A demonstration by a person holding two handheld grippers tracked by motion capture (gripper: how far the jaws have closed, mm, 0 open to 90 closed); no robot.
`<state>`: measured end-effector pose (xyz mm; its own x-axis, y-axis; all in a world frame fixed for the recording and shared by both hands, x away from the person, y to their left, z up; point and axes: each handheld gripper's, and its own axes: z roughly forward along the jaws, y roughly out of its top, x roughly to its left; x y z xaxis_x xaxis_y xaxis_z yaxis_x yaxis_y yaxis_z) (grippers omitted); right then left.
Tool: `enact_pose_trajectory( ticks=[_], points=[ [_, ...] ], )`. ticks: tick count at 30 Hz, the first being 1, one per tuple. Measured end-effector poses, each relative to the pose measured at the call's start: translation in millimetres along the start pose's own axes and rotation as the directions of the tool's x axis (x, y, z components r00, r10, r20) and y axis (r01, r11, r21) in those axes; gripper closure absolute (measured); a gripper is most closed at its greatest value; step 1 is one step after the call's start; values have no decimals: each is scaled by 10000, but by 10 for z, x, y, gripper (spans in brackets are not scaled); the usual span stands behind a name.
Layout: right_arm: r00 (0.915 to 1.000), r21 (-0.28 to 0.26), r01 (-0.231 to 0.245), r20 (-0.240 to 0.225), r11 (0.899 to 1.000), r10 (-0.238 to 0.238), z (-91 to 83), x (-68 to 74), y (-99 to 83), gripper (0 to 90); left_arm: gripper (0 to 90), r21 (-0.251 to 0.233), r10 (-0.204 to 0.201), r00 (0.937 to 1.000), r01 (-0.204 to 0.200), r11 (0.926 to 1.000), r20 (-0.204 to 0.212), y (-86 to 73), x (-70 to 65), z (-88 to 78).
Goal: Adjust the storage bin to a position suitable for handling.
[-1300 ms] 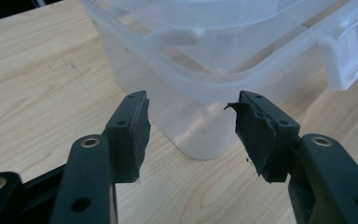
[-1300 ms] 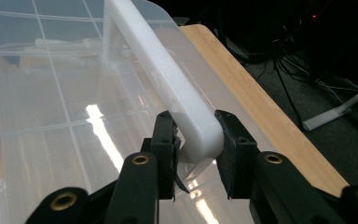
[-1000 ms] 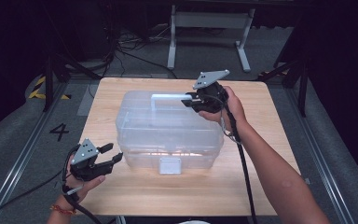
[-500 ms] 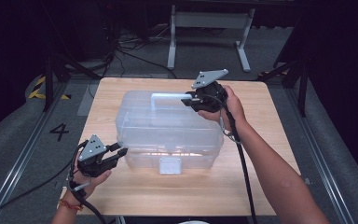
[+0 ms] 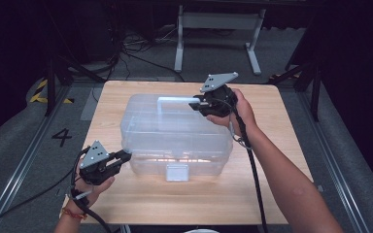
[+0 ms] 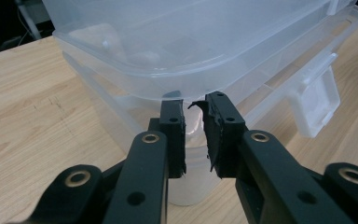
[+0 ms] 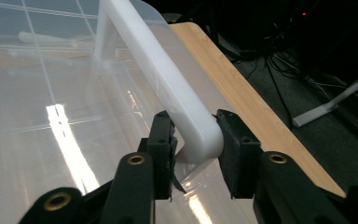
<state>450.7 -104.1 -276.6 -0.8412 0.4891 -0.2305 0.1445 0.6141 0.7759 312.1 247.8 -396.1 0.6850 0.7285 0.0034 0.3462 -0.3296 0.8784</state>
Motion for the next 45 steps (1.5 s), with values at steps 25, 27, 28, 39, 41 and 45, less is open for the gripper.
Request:
enact_pose_trajectory(
  ticks=[25, 27, 28, 39, 41, 45],
  points=[
    [9941, -1076, -244, 1024, 9939, 355, -676, 37, -384, 424, 898, -27, 219, 9995, -220, 9998, -225, 68, 73, -10],
    [9934, -1181, -300, 1067, 9925, 427, -741, 37, -449, 411, 898, -71, 176, 9996, -178, 9998, -233, 79, 71, -12],
    [9932, -1229, -366, 1048, 9917, 497, -770, 38, -478, 405, 898, -65, 243, 9994, -245, 9997, -248, 86, 76, -15],
    [9871, -1766, -1036, 1024, 9788, 1230, -967, 10, -859, 381, 898, -37, 386, 9988, -387, 9992, -307, 129, 88, -23],
    [9853, -1884, -1106, 1075, 9758, 1324, -1000, 9, -901, 381, 898, -24, 416, 9986, -417, 9991, -313, 130, 89, -23],
    [9832, -2020, -1102, 1211, 9732, 1364, -1077, 5, -987, 374, 898, -60, 451, 9984, -453, 9990, -340, 139, 87, -24]
  ],
)
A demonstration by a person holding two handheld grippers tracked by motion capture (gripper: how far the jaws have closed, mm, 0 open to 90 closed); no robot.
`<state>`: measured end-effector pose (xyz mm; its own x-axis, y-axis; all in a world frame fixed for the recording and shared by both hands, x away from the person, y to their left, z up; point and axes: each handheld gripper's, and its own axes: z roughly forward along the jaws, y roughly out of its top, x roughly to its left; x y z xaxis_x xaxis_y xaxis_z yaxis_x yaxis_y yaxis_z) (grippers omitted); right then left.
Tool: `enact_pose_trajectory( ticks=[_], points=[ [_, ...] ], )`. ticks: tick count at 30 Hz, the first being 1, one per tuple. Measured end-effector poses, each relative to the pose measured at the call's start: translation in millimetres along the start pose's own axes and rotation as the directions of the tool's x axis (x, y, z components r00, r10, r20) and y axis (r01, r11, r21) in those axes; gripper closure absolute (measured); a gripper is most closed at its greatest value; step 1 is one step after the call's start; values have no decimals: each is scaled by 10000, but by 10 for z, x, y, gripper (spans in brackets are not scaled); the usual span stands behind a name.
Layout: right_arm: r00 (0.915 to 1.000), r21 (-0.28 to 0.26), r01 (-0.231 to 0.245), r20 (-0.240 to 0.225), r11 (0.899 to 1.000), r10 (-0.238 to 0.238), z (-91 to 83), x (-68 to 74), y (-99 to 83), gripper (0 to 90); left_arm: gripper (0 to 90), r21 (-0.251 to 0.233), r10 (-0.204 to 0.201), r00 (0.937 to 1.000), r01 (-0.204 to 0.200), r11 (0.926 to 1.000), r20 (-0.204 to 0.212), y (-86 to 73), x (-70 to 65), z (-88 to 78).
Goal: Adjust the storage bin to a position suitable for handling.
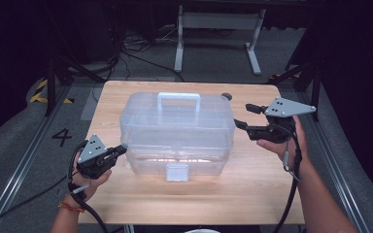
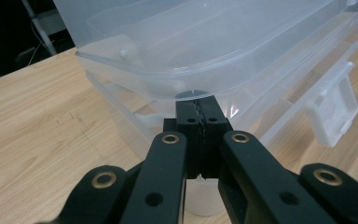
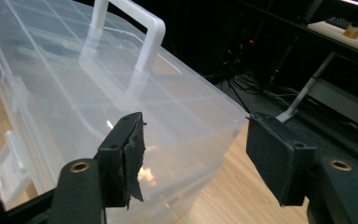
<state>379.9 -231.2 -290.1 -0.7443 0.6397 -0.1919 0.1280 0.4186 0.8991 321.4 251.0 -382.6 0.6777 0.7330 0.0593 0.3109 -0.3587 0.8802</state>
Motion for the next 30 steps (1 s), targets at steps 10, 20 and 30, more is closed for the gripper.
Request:
enact_pose_trajectory(
  ticks=[10, 20, 30],
  points=[
    [10000, 466, -1, -86, 9989, 5, 10, 6, -261, 369, 898, -114, 60, 10000, -60, 9999, -41, 56, 6, 6],
    [9993, 1032, 71, -363, 9946, -34, 120, 75, -524, 372, 898, -238, 18, 10000, -18, 9997, -32, 108, 8, 17],
    [9994, 1204, 223, -306, 9925, -188, 244, 135, -685, 372, 898, -218, 139, 9999, -141, 9997, -82, 117, 7, 18]
  ],
)
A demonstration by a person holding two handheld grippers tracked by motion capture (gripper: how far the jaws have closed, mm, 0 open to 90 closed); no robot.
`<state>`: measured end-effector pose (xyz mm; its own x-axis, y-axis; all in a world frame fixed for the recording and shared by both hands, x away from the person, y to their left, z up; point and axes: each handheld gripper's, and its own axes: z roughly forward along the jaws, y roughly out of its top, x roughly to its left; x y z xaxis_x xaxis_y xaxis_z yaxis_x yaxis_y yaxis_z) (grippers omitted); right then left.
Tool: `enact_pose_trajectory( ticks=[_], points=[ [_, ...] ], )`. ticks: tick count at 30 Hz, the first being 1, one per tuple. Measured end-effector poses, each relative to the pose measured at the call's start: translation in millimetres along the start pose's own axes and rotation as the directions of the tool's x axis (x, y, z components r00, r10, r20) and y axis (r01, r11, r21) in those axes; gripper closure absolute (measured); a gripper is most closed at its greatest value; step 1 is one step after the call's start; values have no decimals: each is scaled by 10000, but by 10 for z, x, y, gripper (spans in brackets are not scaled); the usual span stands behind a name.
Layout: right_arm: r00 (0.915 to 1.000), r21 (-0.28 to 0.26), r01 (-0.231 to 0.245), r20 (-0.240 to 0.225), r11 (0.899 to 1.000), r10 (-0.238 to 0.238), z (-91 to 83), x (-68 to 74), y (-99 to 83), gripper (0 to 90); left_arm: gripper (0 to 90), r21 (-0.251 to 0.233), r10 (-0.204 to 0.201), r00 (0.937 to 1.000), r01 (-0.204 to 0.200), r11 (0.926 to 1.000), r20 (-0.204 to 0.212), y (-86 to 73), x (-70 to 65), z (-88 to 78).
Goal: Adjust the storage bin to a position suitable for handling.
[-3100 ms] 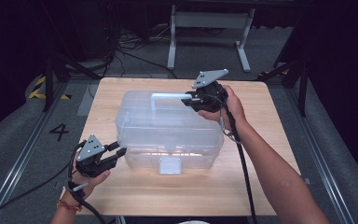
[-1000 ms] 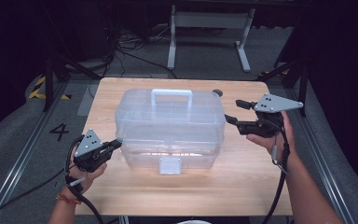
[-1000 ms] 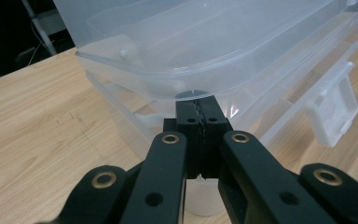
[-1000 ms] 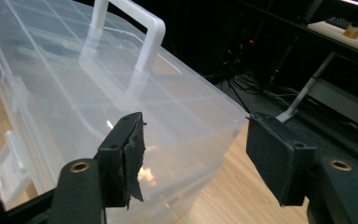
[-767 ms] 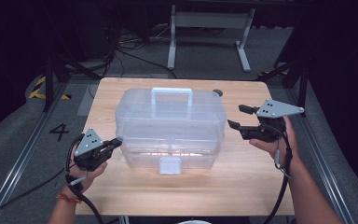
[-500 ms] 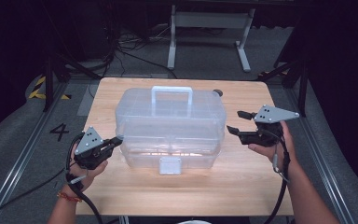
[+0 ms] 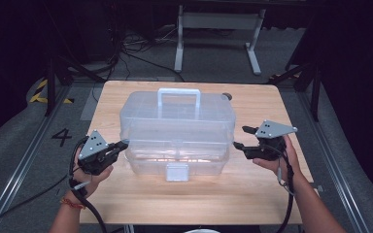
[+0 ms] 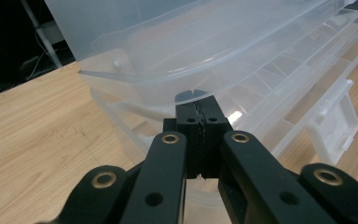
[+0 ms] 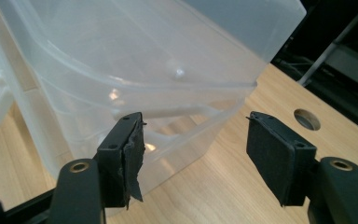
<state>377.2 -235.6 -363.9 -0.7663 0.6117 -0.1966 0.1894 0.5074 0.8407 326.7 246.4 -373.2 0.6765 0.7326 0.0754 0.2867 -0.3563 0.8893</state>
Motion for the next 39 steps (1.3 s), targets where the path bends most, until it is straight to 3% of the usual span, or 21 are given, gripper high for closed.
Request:
enact_pose_trajectory(
  ticks=[14, 24, 39],
  points=[
    [9996, -1118, 41, 285, 9937, -10, 82, 95, 1, 381, 860, 2, 0, 10000, 0, 10000, -43, -21, 5, -14],
    [9972, -1982, -263, 635, 9798, 397, 51, 72, 54, 439, 805, 311, -35, 9998, 42, 9995, -205, -114, 20, -5],
    [9923, -2882, -205, 1110, 9573, 547, 83, 44, 190, 583, 738, 604, -242, 9974, 284, 9978, -683, -305, 95, -106]
  ],
)
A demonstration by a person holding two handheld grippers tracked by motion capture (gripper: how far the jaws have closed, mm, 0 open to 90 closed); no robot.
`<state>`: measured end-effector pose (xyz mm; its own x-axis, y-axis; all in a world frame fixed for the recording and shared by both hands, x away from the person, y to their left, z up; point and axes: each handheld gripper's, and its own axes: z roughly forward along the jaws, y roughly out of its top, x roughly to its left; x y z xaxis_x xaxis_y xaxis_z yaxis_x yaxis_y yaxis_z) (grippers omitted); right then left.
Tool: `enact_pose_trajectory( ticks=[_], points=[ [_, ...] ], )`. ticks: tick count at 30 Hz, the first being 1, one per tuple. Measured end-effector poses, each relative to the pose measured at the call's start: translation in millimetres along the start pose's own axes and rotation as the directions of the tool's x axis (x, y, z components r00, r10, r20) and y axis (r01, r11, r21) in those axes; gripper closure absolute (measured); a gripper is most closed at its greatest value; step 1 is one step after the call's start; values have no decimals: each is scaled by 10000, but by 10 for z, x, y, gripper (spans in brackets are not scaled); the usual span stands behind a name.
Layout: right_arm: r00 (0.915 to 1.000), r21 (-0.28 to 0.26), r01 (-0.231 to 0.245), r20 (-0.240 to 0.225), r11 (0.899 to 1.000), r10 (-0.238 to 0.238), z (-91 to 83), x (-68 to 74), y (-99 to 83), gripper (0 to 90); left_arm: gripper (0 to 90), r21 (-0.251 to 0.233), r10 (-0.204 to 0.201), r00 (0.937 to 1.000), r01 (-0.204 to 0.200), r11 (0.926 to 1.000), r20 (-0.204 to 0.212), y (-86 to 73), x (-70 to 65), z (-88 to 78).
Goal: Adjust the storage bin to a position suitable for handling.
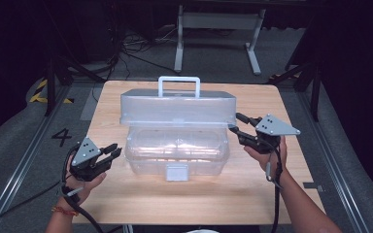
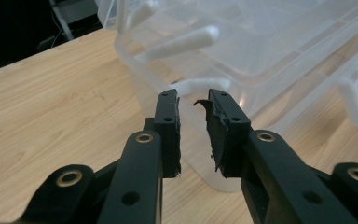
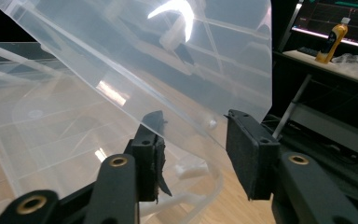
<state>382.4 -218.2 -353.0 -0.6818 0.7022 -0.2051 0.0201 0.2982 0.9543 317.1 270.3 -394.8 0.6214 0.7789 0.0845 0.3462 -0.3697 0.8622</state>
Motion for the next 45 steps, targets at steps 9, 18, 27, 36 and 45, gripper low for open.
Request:
enact_pose_trajectory(
  ticks=[9, 18, 27, 36, 45],
  points=[
    [9988, -250, 52, 485, 9997, -39, 50, 12, 49, 623, 667, 747, 28, 9998, -13, 9972, -195, -198, 2, 34],
    [9897, -608, -69, 1426, 9981, 156, 134, 28, 128, 661, 585, 1797, -39, 9998, 3, 9837, 196, -455, -56, 174],
    [9571, -843, -280, 2852, 9960, 510, 305, 85, 185, 709, 552, 2241, -182, 9969, 6, 9746, 764, -541, -111, 343],
    [9569, -671, -369, 2852, 9971, 547, 356, 6, 262, 713, 505, 2473, -244, 9961, 26, 9689, 851, -622, -42, 389],
    [9646, -374, -837, 2478, 9958, 903, 445, -171, 391, 712, 448, 2950, -367, 9938, 41, 9555, 1050, -668, -20, 458]
  ],
)
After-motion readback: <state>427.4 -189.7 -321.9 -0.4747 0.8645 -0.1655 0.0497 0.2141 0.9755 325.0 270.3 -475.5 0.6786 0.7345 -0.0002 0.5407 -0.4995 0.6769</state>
